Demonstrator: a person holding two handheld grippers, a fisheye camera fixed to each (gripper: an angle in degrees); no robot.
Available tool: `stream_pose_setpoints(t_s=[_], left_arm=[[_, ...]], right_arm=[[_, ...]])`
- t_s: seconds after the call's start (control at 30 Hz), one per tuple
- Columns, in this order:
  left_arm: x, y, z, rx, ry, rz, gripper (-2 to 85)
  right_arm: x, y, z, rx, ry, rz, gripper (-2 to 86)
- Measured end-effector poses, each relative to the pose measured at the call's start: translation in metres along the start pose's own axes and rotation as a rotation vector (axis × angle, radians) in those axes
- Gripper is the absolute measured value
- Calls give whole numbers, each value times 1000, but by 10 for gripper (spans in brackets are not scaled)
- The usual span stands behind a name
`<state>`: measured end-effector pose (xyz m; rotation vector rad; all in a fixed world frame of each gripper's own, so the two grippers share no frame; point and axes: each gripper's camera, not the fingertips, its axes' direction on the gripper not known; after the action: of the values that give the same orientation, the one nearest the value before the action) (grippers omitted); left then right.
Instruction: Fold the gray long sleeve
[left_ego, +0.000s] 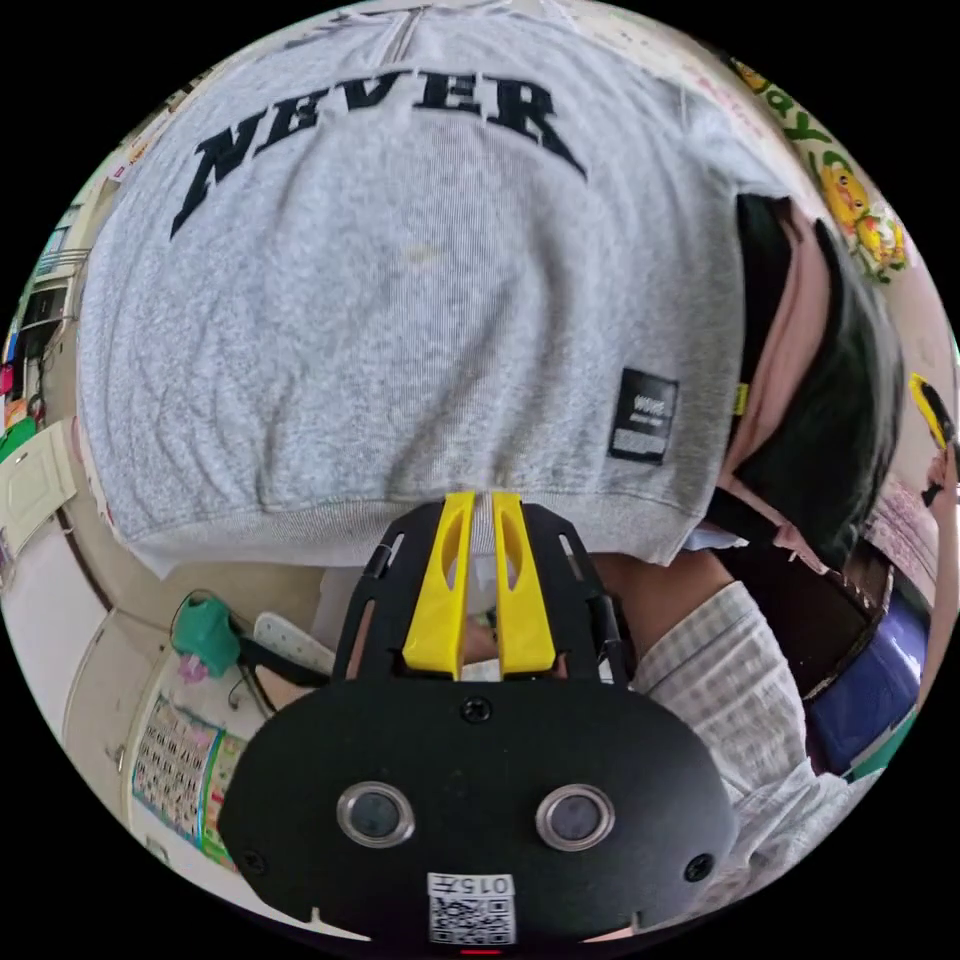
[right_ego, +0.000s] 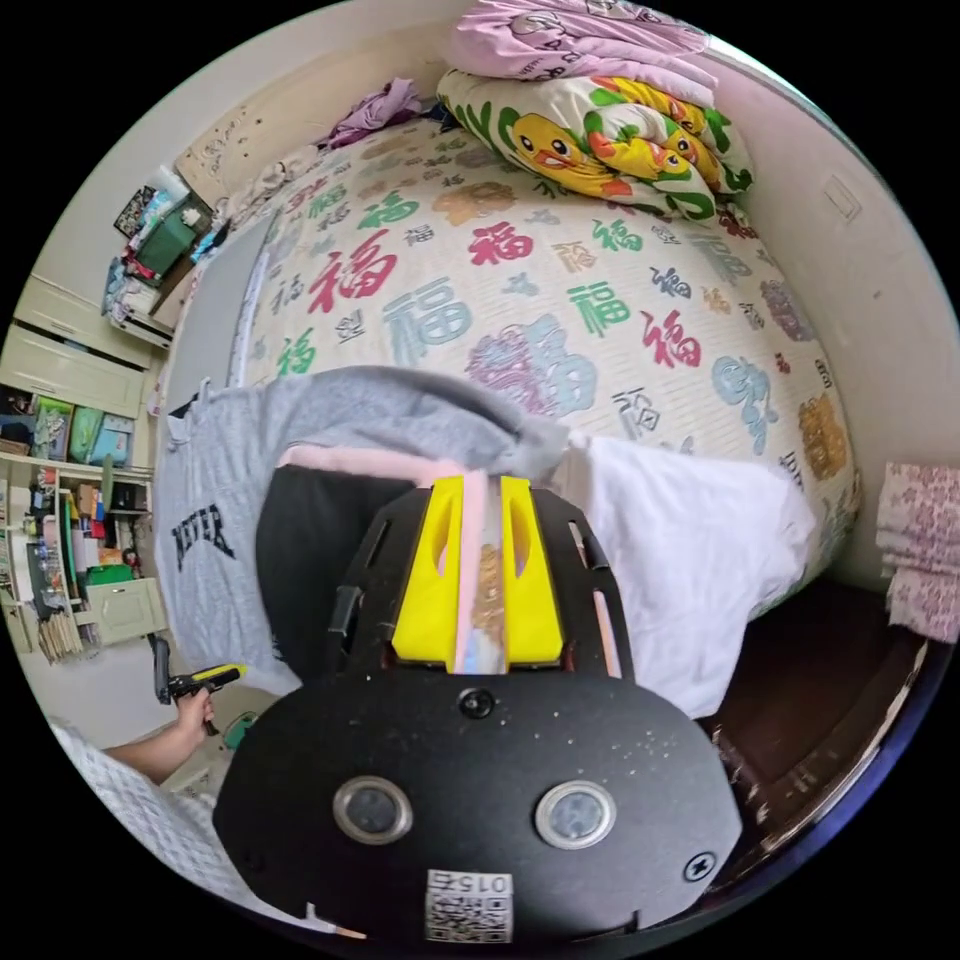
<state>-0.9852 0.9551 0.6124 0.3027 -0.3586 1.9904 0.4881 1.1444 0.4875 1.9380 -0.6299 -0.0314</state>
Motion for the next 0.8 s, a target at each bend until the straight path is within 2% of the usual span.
stream_pose_setpoints(t_s=[0.07,0.2,0.27,0.33,0.4,0.57,0.73,0.8], left_arm=[[16,-8,0,-6,-70,-23,16],[49,-35,3,-129,-213,20,12],[58,-46,-1,-178,-234,53,13],[68,-53,-20,-144,-191,93,15],[87,-61,-60,-38,-183,113,21],[175,-83,-152,266,-177,264,41],[302,-114,-208,476,59,490,54],[365,-132,-213,489,222,569,58]], right_arm=[[17,-27,8,-7,38,-31,67],[37,-82,45,-139,103,-114,89],[41,-100,63,-201,144,-149,100],[49,-117,84,-314,126,-163,107],[62,-133,105,-423,55,-153,107],[79,-146,118,-514,-88,-186,81],[92,-146,93,-510,-212,-249,25],[101,-147,55,-443,-390,-242,14]])
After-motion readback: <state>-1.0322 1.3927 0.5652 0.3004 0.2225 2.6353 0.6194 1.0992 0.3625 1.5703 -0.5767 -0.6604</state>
